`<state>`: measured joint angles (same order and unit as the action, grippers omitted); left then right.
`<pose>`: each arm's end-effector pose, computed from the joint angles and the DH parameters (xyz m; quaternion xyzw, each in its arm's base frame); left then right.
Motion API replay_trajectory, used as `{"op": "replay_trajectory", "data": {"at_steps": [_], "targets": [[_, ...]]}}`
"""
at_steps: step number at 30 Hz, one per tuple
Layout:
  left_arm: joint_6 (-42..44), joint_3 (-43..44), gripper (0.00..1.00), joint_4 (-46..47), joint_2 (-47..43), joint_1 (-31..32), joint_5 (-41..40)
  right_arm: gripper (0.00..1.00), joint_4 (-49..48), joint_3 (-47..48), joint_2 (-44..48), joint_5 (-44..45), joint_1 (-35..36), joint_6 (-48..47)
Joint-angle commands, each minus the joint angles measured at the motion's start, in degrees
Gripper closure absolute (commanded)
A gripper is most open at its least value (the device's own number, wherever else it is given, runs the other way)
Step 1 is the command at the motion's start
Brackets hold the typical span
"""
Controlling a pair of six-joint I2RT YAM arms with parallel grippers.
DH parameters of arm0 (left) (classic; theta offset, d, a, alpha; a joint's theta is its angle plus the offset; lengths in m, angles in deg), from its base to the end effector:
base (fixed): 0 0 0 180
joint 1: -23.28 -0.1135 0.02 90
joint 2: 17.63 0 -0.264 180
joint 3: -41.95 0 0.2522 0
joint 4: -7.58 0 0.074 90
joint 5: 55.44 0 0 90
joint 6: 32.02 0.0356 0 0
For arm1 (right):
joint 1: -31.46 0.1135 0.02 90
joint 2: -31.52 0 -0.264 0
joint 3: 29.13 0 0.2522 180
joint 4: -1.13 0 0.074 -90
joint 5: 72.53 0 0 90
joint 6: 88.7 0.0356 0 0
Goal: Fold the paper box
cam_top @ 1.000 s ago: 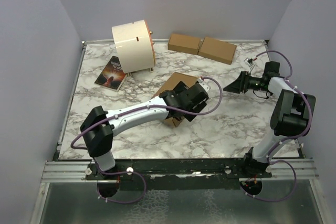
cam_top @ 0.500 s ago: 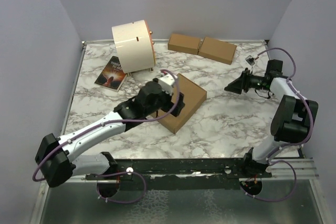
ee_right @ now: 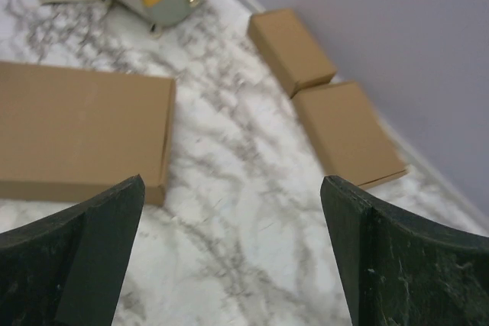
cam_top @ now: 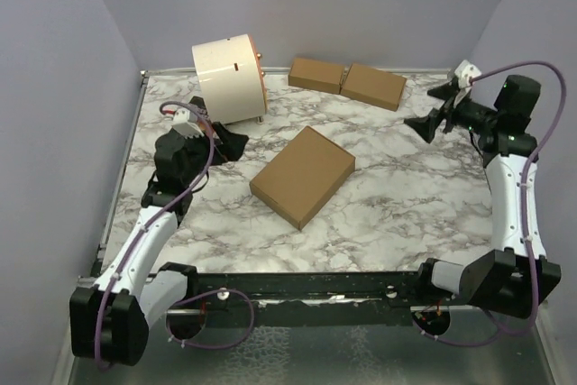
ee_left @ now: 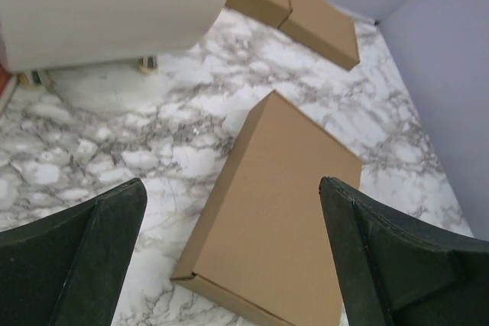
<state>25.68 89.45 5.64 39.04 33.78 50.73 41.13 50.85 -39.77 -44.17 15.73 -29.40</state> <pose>0.2244 -0.0517 0.2730 -0.0568 0.7677 -0.3306 0.5460 0.2610 -0.0410 0.3544 -0.3465 0.7095 0.2445 0.5628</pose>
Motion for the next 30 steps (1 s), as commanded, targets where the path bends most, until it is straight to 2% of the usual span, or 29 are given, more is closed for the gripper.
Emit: {"op": "replay_trajectory", "data": {"at_steps": [1, 3, 6, 14, 22, 30], "targets": [[2.59, 9.31, 0.01, -5.58, -5.50, -1.78, 2.12, 0.00, -3.42, 13.54, 1.59, 7.88, -0.27, 8.08], [5.28, 14.47, 0.01, -9.76, -6.68, -1.80, 0.31, 0.00, -0.49, 20.12, 0.12, 8.05, -0.27, 12.47], [8.59, 22.27, 0.01, -14.91, -6.88, -1.80, -1.59, 0.00, -2.00, 25.29, 0.75, 7.15, -0.27, 20.84], [11.07, 36.42, 0.01, -19.73, -5.70, -1.80, -0.18, 0.00, 1.69, 38.95, 1.23, 6.39, -0.27, 28.40], [11.04, 41.57, 0.01, -21.12, -5.08, -1.80, 0.98, 0.00, 1.18, 42.08, 2.44, 18.49, -0.26, 37.93], [11.21, 41.72, 0.01, -21.80, -4.46, -1.76, 1.56, 0.00, 1.03, 39.08, 4.55, 19.79, -0.23, 36.48]]}}
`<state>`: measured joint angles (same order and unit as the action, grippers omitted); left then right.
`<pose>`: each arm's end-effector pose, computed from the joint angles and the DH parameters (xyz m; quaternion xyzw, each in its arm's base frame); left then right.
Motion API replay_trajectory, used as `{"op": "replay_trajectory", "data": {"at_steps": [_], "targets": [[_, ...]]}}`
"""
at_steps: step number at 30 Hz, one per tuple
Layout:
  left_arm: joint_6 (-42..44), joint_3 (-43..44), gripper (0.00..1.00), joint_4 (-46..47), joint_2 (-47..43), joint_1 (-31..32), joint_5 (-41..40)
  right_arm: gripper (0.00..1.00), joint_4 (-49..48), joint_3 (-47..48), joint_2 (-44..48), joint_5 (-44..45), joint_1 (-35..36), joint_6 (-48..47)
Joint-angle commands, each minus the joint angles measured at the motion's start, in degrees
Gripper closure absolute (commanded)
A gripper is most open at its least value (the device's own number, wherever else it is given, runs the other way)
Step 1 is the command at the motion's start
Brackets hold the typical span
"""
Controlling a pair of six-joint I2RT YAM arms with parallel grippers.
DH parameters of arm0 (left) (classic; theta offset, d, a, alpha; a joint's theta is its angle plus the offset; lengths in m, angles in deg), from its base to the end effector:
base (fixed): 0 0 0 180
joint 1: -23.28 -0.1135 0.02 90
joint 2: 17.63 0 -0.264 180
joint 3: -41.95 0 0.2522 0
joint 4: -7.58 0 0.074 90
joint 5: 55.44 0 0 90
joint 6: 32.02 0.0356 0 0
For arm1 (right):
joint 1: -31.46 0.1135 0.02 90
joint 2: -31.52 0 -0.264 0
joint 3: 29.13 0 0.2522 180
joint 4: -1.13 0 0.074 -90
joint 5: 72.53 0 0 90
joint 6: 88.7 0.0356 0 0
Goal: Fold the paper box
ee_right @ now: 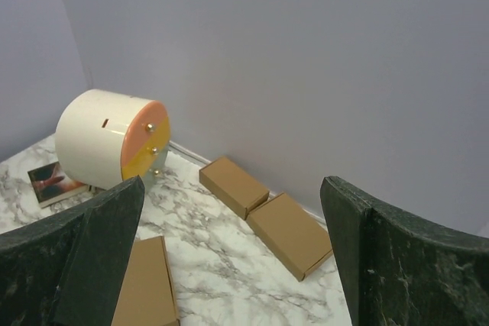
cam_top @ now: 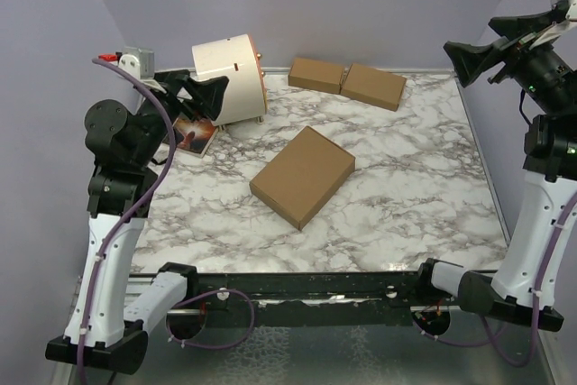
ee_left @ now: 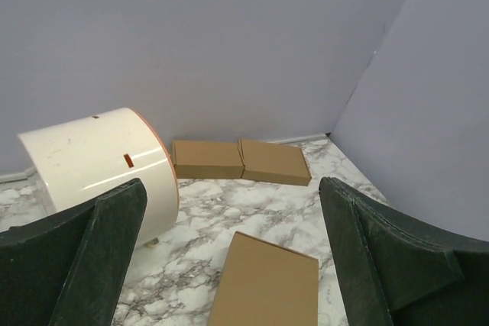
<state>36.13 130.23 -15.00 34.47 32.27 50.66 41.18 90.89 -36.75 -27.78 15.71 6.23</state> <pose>0.1630 -0.0358 0.4961 0.0408 0.6208 -0.2904 0.7271 0.1757 -0.0233 0.5769 -0.1889 0.6268 0.1743 0.7355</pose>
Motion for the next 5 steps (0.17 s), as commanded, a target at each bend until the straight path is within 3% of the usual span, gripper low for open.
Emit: {"op": "replay_trajectory", "data": {"at_steps": [1, 5], "targets": [[0.71, 0.74, 0.01, -1.13, 0.11, -0.29, 1.71, 0.00, 1.00, -1.40, 1.77, 3.31, -0.24, 0.50], [0.83, -0.09, 0.01, -1.30, -0.04, -0.29, 1.66, 0.00, 0.11, -3.91, 2.36, 1.77, -0.25, -0.59]]}}
